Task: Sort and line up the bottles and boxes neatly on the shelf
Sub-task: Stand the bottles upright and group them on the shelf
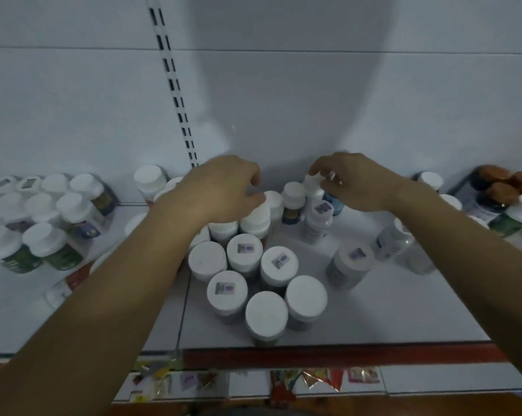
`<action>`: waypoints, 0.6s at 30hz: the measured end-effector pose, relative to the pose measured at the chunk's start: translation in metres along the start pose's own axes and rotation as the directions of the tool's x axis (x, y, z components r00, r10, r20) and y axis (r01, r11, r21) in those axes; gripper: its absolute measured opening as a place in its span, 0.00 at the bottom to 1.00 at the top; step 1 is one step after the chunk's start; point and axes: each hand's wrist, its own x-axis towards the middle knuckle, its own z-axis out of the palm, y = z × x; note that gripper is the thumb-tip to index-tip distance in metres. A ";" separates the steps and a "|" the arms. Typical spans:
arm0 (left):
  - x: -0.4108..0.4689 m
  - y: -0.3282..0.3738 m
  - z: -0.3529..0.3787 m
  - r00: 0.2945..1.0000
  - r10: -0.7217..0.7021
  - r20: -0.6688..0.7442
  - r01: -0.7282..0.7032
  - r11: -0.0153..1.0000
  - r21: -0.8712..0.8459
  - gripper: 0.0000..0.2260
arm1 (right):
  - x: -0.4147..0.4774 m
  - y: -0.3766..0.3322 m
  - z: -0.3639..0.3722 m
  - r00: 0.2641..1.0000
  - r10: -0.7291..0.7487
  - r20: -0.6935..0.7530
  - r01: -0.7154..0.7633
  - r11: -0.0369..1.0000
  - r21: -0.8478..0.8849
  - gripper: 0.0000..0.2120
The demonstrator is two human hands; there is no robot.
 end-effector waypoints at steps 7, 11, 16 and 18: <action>0.061 0.053 0.025 0.988 0.110 0.109 -0.112 0.994 0.017 0.16 | -0.027 0.003 0.012 0.996 -0.014 0.092 0.015 1.000 -0.010 0.19; 0.068 0.047 0.026 0.989 0.109 0.101 -0.110 0.994 0.009 0.16 | -0.046 0.006 0.023 0.997 -0.030 0.069 0.028 0.999 0.018 0.22; 0.040 0.031 -0.003 0.985 0.019 -0.169 -0.068 0.956 -0.285 0.14 | -0.056 0.010 0.006 0.977 -0.056 0.207 0.047 0.998 0.048 0.25; 0.025 0.027 -0.011 0.968 -0.052 -0.247 -0.036 0.940 -0.340 0.13 | -0.046 0.006 -0.002 0.984 -0.076 0.160 0.060 0.993 0.104 0.23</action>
